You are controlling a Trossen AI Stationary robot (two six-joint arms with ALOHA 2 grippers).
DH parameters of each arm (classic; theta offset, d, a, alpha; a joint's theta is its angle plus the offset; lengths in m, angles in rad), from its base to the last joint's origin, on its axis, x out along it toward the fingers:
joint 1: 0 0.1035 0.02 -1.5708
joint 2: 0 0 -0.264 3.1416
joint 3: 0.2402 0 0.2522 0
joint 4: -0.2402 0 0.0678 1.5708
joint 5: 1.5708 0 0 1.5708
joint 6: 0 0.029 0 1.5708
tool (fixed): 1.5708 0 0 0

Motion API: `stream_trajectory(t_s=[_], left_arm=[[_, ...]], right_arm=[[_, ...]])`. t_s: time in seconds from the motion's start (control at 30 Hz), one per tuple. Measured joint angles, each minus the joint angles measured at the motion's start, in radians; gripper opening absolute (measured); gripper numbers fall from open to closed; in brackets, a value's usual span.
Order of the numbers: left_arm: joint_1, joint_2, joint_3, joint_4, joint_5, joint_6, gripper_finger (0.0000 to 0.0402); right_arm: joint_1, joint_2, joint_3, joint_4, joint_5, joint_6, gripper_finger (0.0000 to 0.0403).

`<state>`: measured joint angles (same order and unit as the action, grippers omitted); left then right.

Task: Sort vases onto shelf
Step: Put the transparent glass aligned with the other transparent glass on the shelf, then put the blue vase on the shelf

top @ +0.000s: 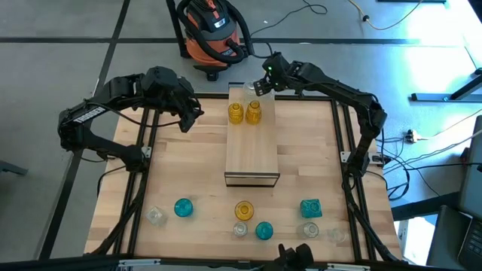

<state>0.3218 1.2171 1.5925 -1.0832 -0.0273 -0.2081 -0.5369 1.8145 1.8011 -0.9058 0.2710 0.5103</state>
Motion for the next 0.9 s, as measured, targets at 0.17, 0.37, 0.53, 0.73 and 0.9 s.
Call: stream_trajectory(t_s=[0.17, 0.37, 0.53, 0.73, 0.9], left_arm=[[0.0, 0.0, 0.0, 0.0, 0.0, 0.0, 0.0139], [0.0, 0.0, 0.0, 0.0, 0.0, 0.0, 0.0139], [0.0, 0.0, 0.0, 0.0, 0.0, 0.0, 0.0139], [-0.018, 0.0, 0.0, -0.211, 0.154, -0.045, 0.0139], [-0.142, -0.026, -0.047, -0.466, 0.256, -0.144, 0.0139]], right_arm=[[0.0, -0.014, 0.001, 0.041, 0.001, 0.007, 0.0242], [0.0, -0.061, 0.001, 0.041, 0.081, 0.005, 0.0228], [0.001, -0.129, 0.001, 0.053, 0.093, -0.017, 0.0225], [0.077, -0.256, 0.001, 0.002, 0.09, -0.113, 0.0225], [0.183, -0.35, 0.002, -0.092, 0.089, -0.178, 0.0225]])
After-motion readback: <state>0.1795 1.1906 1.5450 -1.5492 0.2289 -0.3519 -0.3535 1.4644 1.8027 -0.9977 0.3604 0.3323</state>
